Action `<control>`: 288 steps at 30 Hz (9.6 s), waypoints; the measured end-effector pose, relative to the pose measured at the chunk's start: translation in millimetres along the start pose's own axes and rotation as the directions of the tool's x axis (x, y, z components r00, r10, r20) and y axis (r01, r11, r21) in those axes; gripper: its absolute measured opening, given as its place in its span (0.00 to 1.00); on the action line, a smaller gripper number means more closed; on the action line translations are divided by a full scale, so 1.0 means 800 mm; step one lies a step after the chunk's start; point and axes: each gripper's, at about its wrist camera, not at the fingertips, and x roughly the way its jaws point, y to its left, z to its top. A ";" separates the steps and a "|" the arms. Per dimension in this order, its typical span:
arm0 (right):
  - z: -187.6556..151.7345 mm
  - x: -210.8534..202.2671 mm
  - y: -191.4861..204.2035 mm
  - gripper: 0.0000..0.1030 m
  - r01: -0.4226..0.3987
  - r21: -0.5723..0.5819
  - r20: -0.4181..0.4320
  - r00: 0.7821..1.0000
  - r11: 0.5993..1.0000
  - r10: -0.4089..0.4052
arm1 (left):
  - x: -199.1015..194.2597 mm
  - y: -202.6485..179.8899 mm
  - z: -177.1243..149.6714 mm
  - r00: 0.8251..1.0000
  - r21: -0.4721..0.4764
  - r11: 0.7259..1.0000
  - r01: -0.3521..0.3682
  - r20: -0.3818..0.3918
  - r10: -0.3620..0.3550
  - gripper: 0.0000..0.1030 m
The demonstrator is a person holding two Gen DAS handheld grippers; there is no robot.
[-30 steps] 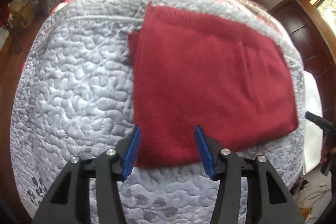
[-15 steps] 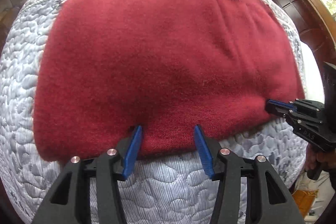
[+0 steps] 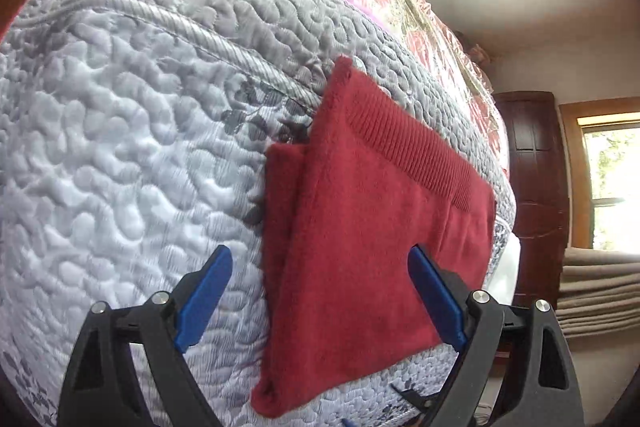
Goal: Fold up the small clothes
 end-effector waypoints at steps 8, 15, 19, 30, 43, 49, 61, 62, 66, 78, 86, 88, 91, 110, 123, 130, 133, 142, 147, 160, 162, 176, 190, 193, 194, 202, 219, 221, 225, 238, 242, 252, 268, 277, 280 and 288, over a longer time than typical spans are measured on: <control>0.029 0.061 0.024 0.59 0.110 -0.118 0.031 0.994 0.987 -0.108 | 0.089 0.020 0.034 0.990 -0.040 0.997 0.062 -0.127 -0.066 0.87; 0.068 0.090 0.012 0.61 0.180 -0.110 0.069 0.983 0.978 -0.173 | 0.099 0.008 0.043 0.981 0.019 0.996 0.088 -0.178 -0.083 0.49; 0.075 0.095 -0.002 0.61 0.139 -0.034 0.041 0.990 0.990 -0.138 | 0.109 0.012 0.044 0.974 0.010 0.996 0.083 -0.210 -0.079 0.48; 0.092 0.105 -0.040 0.37 0.011 0.143 -0.025 1.000 0.990 -0.007 | 0.120 0.029 0.054 0.966 -0.037 0.997 0.073 -0.246 -0.080 0.25; 0.113 0.072 -0.081 0.24 -0.023 0.248 -0.012 1.000 0.968 0.027 | 0.107 -0.008 0.061 0.971 -0.032 0.999 0.038 -0.235 -0.044 0.21; 0.119 0.034 -0.102 0.22 -0.014 0.293 0.010 1.000 0.956 0.011 | 0.086 -0.048 0.061 0.975 0.005 1.000 0.010 -0.220 -0.008 0.20; 0.108 -0.040 -0.163 0.14 0.016 0.391 0.036 0.999 0.920 -0.033 | 0.051 -0.149 0.049 0.978 0.073 0.995 -0.064 -0.194 0.077 0.19; 0.107 -0.045 -0.167 0.14 0.018 0.398 0.037 0.999 0.917 -0.035 | 0.049 -0.157 0.048 0.978 0.077 0.995 -0.067 -0.192 0.081 0.19; 0.098 -0.070 -0.184 0.13 0.029 0.430 0.049 0.997 0.902 -0.056 | 0.038 -0.189 0.039 0.980 0.096 0.993 -0.075 -0.178 0.091 0.19; 0.052 -0.129 -0.233 0.13 0.074 0.533 0.057 0.991 0.843 -0.123 | 0.038 -0.293 0.012 0.978 0.191 0.977 -0.090 -0.167 0.123 0.19; 0.018 -0.153 -0.264 0.13 0.105 0.586 0.048 0.985 0.803 -0.164 | 0.058 -0.354 0.000 0.974 0.247 0.965 -0.091 -0.178 0.138 0.19; 0.008 -0.157 -0.271 0.13 0.111 0.599 0.045 0.984 0.793 -0.172 | 0.066 -0.365 -0.003 0.973 0.259 0.962 -0.090 -0.182 0.140 0.19; -0.007 -0.161 -0.279 0.13 0.116 0.619 0.038 0.983 0.776 -0.178 | 0.077 -0.381 -0.009 0.971 0.275 0.957 -0.090 -0.191 0.146 0.19; -0.115 -0.143 -0.318 0.13 0.096 0.754 0.004 0.989 0.649 -0.151 | 0.201 -0.443 -0.048 0.936 0.358 0.922 -0.149 -0.251 0.249 0.18; -0.204 -0.115 -0.342 0.13 0.066 0.822 -0.013 0.995 0.566 -0.097 | 0.300 -0.462 -0.080 0.901 0.361 0.909 -0.210 -0.288 0.323 0.18; -0.248 -0.093 -0.353 0.13 -0.013 0.878 0.030 0.999 0.479 -0.026 | 0.335 -0.462 -0.094 0.887 0.371 0.892 -0.257 -0.276 0.370 0.20; -0.268 -0.082 -0.356 0.13 -0.055 0.902 0.054 0.998 0.429 0.013 | 0.344 -0.460 -0.099 0.892 0.365 0.898 -0.245 -0.278 0.356 0.24; -0.336 -0.061 -0.364 0.41 -0.181 0.955 0.159 0.981 0.233 0.111 | 0.312 -0.484 -0.115 0.957 0.448 0.887 -0.116 -0.187 0.219 0.58; -0.378 -0.082 -0.372 0.45 -0.236 0.955 0.208 0.964 0.179 0.164 | 0.237 -0.475 -0.137 0.989 0.488 0.872 -0.025 -0.114 0.092 0.65; -0.306 -0.042 -0.411 0.17 -0.323 0.806 0.097 0.898 0.496 0.428 | 0.185 -0.332 -0.229 0.980 0.434 0.889 -0.145 -0.059 0.189 0.90; -0.312 -0.047 -0.411 0.07 -0.344 0.797 0.105 0.888 0.497 0.447 | 0.188 -0.326 -0.233 0.979 0.429 0.891 -0.146 -0.070 0.194 0.95; -0.324 -0.060 -0.500 0.49 -0.383 0.896 0.282 0.882 0.225 0.377 | 0.219 -0.314 -0.260 0.950 0.476 0.836 -0.273 -0.004 0.313 0.96; -0.256 -0.005 -0.569 0.07 -0.330 0.886 0.274 0.939 0.326 0.207 | 0.242 -0.324 -0.278 0.948 0.522 0.808 -0.274 0.008 0.317 0.96; -0.274 0.024 -0.567 0.08 -0.258 0.912 0.201 0.959 0.319 0.199 | 0.250 -0.323 -0.281 0.946 0.529 0.802 -0.277 0.002 0.325 0.96; -0.285 0.044 -0.564 0.09 -0.255 0.924 0.187 0.952 0.286 0.242 | 0.254 -0.321 -0.281 0.942 0.528 0.801 -0.284 -0.003 0.336 0.96; -0.312 -0.005 -0.547 0.33 -0.374 0.914 0.323 0.905 0.158 0.277 | 0.264 -0.309 -0.277 0.938 0.506 0.814 -0.285 -0.029 0.347 0.96; -0.359 -0.012 -0.468 0.31 -0.344 0.934 0.283 0.874 0.092 0.394 | 0.246 -0.308 -0.276 0.939 0.515 0.813 -0.272 -0.042 0.341 0.96; -0.370 -0.036 -0.469 0.42 -0.325 0.942 0.271 0.887 0.088 0.374 | 0.234 -0.308 -0.273 0.946 0.512 0.817 -0.264 -0.028 0.323 0.96; -0.396 -0.060 -0.446 0.61 -0.307 0.951 0.273 0.879 0.025 0.391 | 0.216 -0.296 -0.264 0.948 0.482 0.832 -0.274 -0.012 0.319 0.96; -0.424 -0.026 -0.399 0.19 -0.251 0.968 0.237 0.872 -0.025 0.428 | 0.205 -0.280 -0.267 0.941 0.458 0.842 -0.284 -0.034 0.336 0.96; -0.388 -0.066 -0.425 0.27 -0.293 0.953 0.248 0.899 0.074 0.361 | 0.198 -0.286 -0.264 0.948 0.467 0.841 -0.274 -0.017 0.319 0.96; -0.328 0.002 -0.428 0.06 -0.371 0.895 0.228 0.858 0.248 0.461 | 0.174 -0.250 -0.199 0.988 0.238 0.961 -0.140 -0.029 0.151 0.96; -0.371 0.038 -0.537 0.87 -0.424 0.905 0.381 0.774 -0.034 0.506 | 0.206 -0.172 -0.077 0.950 -0.030 0.974 0.224 -0.215 -0.225 0.96; -0.344 0.079 -0.525 0.95 -0.428 0.903 0.336 0.739 0.022 0.584 | 0.269 -0.170 -0.094 0.914 0.031 0.967 0.252 -0.335 -0.227 0.96; -0.333 0.076 -0.516 0.95 -0.441 0.896 0.334 0.742 0.048 0.582 | 0.276 -0.167 -0.095 0.914 0.014 0.968 0.252 -0.331 -0.234 0.96; -0.313 0.077 -0.506 0.45 -0.422 0.903 0.310 0.764 0.076 0.565 | 0.258 -0.152 -0.090 0.936 0.034 0.980 0.195 -0.306 -0.176 0.55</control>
